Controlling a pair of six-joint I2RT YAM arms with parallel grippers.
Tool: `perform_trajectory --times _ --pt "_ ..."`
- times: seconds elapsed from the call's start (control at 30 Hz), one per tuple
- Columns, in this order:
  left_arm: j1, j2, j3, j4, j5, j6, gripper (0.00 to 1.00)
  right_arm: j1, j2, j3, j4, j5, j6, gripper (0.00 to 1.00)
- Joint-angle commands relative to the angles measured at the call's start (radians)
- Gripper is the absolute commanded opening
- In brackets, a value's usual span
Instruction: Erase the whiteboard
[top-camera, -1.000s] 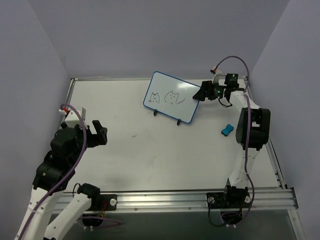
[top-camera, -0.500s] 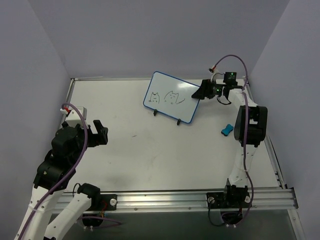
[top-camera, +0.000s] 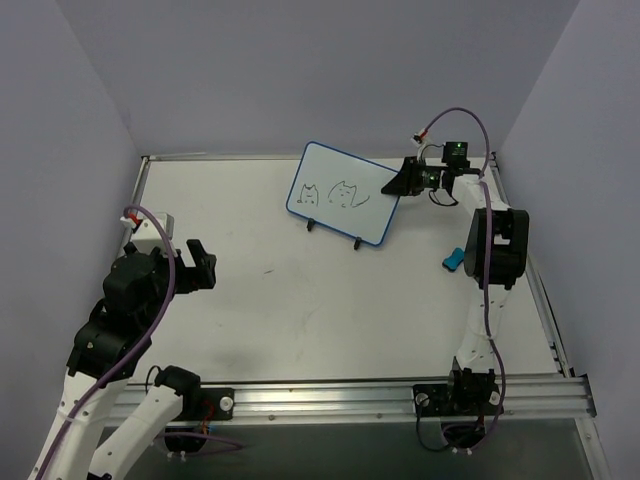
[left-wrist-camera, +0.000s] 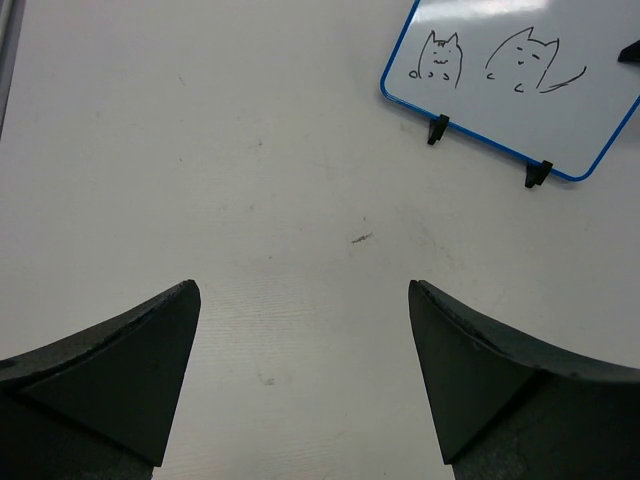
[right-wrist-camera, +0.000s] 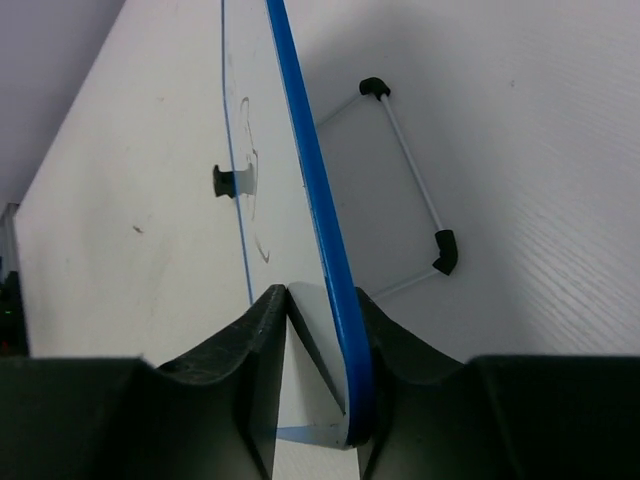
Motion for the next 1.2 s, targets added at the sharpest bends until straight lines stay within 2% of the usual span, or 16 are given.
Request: perform_trajectory --times 0.0,0.03,0.17,0.23,0.6,0.7,0.83,1.17 --pt "-0.005 0.002 0.002 0.046 0.009 0.014 0.94 0.008 -0.014 0.035 -0.002 -0.029 -0.011 0.21" --pt "-0.005 0.001 0.000 0.048 0.011 0.014 0.94 0.008 -0.014 0.035 0.003 -0.030 -0.005 0.16" --pt "-0.005 -0.004 0.000 0.049 0.026 0.014 0.94 0.008 -0.031 0.017 0.025 -0.050 0.010 0.07" --pt "-0.006 -0.004 -0.001 0.051 0.026 0.014 0.94 0.008 -0.053 -0.006 0.110 -0.049 0.033 0.00" --pt "-0.005 -0.005 -0.003 0.051 0.028 0.014 0.94 -0.007 -0.120 -0.089 0.316 -0.059 0.208 0.00" --pt "-0.005 -0.007 -0.003 0.051 0.026 0.016 0.94 -0.024 -0.139 -0.112 0.428 -0.076 0.276 0.00" --pt "-0.005 -0.008 -0.001 0.051 0.025 0.014 0.94 -0.039 -0.153 -0.178 0.697 -0.109 0.466 0.00" --pt "-0.005 -0.013 -0.003 0.051 0.022 0.014 0.94 -0.064 -0.166 -0.233 0.997 -0.112 0.745 0.00"
